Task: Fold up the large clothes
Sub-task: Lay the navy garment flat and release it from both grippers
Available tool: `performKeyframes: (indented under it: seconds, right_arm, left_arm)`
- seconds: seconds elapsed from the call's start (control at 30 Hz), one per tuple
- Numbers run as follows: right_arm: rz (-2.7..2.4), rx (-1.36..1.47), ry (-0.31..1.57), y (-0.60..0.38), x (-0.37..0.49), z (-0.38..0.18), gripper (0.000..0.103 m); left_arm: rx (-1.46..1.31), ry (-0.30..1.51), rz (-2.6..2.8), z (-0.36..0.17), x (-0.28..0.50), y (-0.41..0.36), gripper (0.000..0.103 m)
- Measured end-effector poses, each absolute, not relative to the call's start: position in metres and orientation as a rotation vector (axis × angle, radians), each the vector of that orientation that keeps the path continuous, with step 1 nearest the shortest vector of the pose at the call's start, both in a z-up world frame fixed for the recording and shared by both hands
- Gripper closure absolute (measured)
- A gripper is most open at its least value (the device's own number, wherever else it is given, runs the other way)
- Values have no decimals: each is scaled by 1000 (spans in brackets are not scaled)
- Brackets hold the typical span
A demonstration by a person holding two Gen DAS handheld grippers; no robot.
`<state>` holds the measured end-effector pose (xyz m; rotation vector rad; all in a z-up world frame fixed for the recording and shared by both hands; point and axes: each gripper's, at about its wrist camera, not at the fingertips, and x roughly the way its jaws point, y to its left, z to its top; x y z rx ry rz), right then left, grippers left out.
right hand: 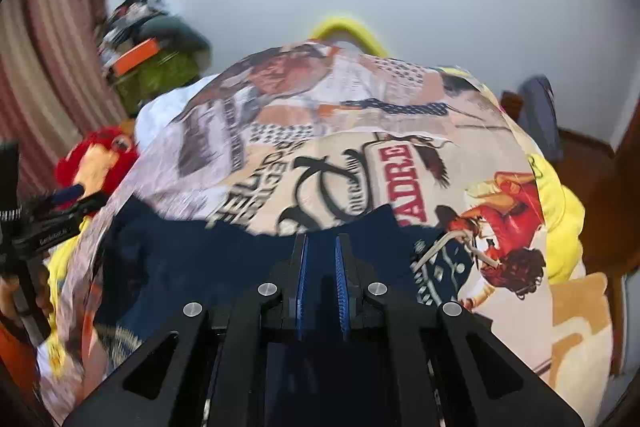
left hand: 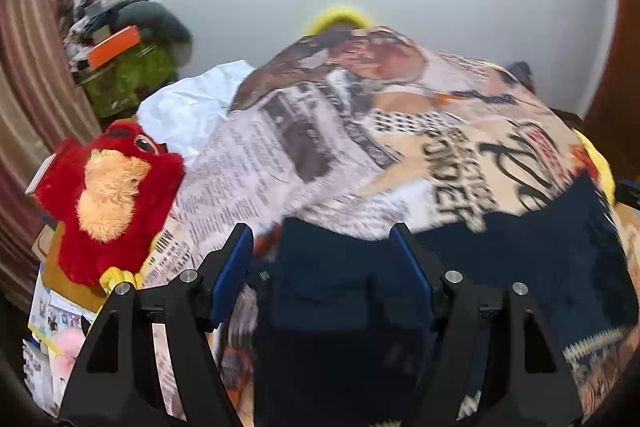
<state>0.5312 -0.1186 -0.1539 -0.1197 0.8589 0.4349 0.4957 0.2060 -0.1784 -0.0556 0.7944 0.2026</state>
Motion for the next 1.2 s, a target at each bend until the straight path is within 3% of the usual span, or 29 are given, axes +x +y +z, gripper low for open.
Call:
performKeyframes:
  seconds: [0.4,0.63,0.83,1.0,1.2]
  right_arm:
    - [636,-212,916,-74,440,-168,95]
    - [592,-339,1049,-62,437,-225,95]
    - [590,-428,986,-68,431,-240,95]
    - [562,-490,943,-67,422,-240,95]
    - [457,-564,912,-89,417,-237,95]
  left_arm:
    - [10,800,53,-175,432,141,33]
    - [-39,920,4,-223,430,128,32]
    - [-40,994,-14,-267,434,115,29]
    - [-21,979,0,-265,430,121,21]
    - [-14,992,85,-270,416,148,21]
